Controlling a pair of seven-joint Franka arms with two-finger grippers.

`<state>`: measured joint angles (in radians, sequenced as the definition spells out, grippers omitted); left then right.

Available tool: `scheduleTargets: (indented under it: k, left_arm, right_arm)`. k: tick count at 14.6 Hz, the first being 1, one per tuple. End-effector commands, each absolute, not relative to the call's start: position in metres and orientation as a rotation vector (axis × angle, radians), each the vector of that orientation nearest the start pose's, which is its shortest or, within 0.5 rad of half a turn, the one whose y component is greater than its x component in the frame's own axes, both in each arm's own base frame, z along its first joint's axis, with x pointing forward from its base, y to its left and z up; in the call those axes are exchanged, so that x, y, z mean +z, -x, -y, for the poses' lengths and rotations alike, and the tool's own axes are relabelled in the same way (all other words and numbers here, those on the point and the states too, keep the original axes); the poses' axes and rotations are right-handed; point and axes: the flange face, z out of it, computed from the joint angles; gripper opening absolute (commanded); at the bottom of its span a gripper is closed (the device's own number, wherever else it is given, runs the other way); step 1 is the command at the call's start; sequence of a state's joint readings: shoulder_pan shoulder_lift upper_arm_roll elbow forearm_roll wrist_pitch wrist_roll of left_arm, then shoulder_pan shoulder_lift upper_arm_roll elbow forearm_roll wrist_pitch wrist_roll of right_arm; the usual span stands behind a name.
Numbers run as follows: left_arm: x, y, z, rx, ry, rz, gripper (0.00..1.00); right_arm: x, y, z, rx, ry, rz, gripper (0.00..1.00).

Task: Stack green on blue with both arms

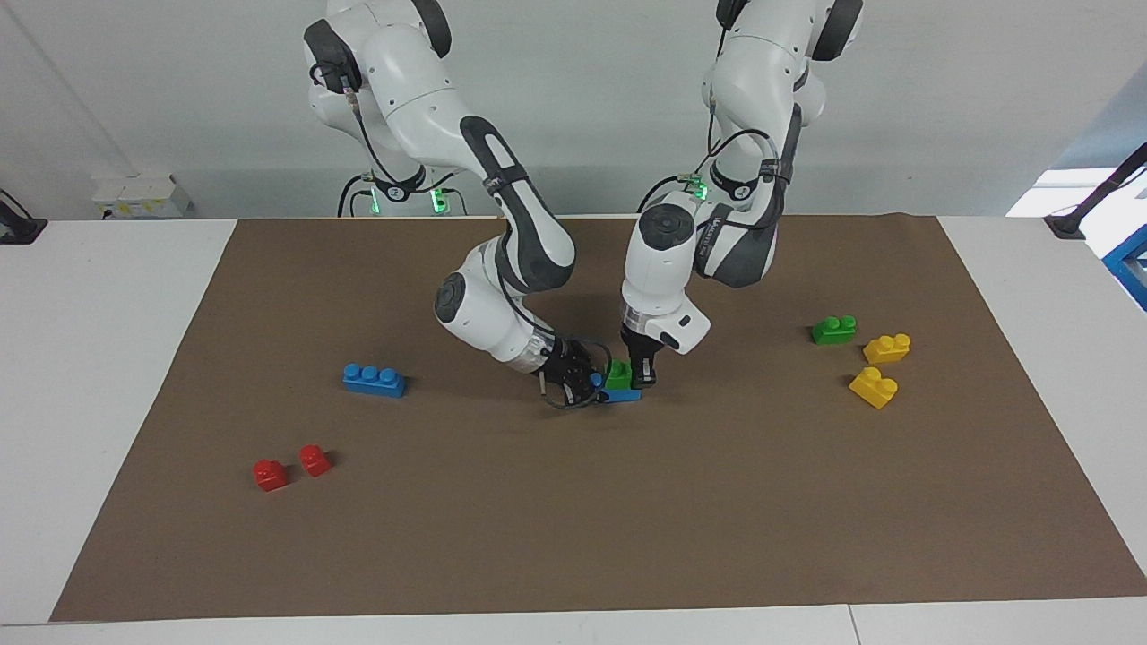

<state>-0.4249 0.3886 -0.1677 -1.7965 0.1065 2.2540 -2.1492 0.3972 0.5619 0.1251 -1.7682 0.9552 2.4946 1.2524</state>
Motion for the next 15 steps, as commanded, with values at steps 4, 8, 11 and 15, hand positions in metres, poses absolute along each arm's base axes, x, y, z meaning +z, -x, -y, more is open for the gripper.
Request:
scheduleTargets:
  k: [4,8,11,15]
  left_arm:
    - [0.328,-0.546,0.365,-0.098,2.352,2.174,0.48]
    - [0.336,-0.545,0.364,-0.108,2.369,2.162,1.0]
    - [0.358,-0.545,0.354,-0.124,2.402,2.122,1.0]
    - [0.397,-0.542,0.331,-0.129,2.424,2.056,1.0]
  right_arm:
    - [0.253,-0.592,-0.325,0.575,1.853,-1.72,0.0]
    - [0.255,-0.59,-0.331,0.559,1.847,-1.724,1.0]
    - [0.264,-0.594,-0.334,0.543,1.836,-1.713,1.0]
    - [0.272,-0.599,-0.326,0.553,1.822,-1.714,1.0]
